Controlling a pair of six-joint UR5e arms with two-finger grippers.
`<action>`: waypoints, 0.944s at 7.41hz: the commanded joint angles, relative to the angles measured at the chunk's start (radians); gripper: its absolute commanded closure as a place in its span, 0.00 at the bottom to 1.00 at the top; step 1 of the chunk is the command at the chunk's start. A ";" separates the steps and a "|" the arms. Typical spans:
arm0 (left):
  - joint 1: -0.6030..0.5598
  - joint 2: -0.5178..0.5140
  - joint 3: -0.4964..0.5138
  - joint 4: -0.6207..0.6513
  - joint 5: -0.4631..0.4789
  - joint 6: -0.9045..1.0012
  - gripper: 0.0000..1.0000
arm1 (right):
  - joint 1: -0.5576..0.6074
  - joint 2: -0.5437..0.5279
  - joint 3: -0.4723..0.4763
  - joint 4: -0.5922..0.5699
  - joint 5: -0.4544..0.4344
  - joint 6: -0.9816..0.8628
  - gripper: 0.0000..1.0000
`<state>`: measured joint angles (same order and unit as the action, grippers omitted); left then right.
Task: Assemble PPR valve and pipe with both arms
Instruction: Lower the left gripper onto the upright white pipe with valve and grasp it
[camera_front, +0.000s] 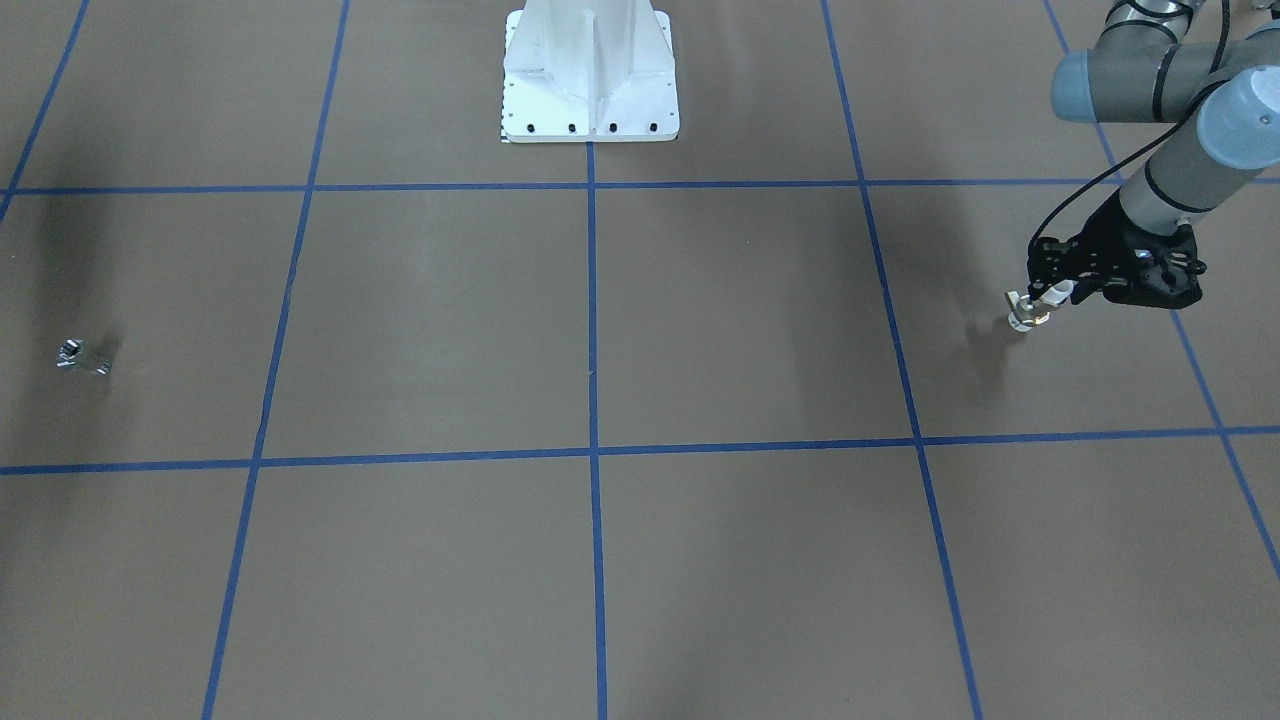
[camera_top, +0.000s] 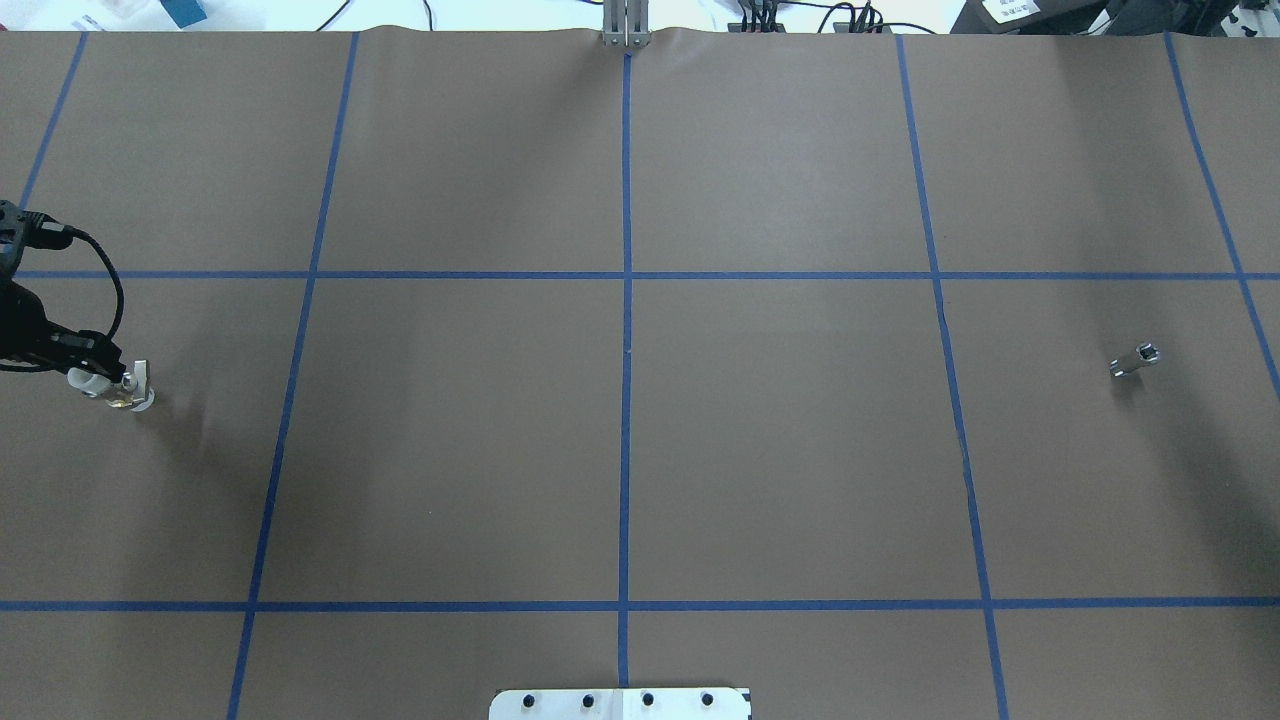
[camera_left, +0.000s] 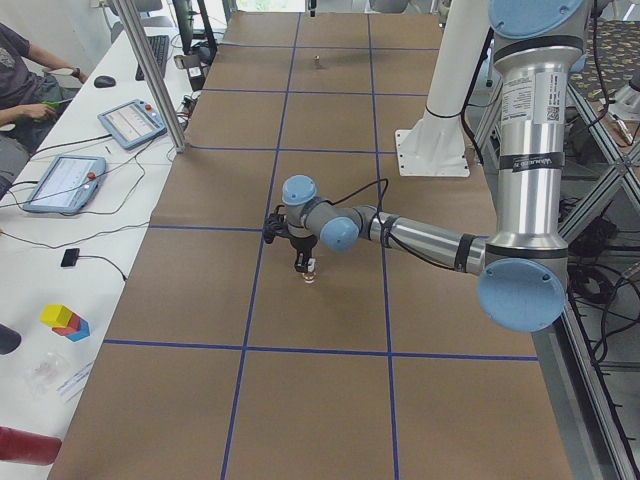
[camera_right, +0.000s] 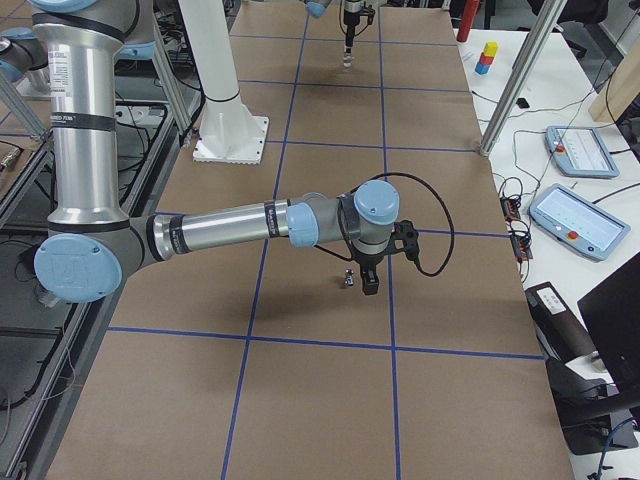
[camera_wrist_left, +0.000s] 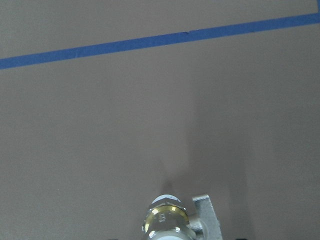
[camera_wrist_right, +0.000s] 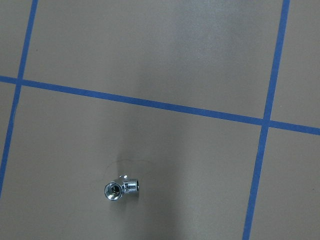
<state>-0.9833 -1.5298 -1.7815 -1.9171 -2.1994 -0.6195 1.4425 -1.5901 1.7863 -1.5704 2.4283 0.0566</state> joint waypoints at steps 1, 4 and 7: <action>0.000 -0.004 -0.001 0.010 -0.014 -0.003 1.00 | -0.014 0.004 0.001 0.001 0.000 0.000 0.00; -0.008 -0.071 -0.129 0.192 -0.091 -0.043 1.00 | -0.022 -0.001 -0.010 0.088 -0.012 0.000 0.00; 0.131 -0.385 -0.158 0.348 -0.035 -0.366 1.00 | -0.022 -0.001 -0.010 0.093 -0.011 -0.003 0.00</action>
<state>-0.9383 -1.8003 -1.9343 -1.6083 -2.2686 -0.8560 1.4209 -1.5904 1.7769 -1.4801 2.4167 0.0562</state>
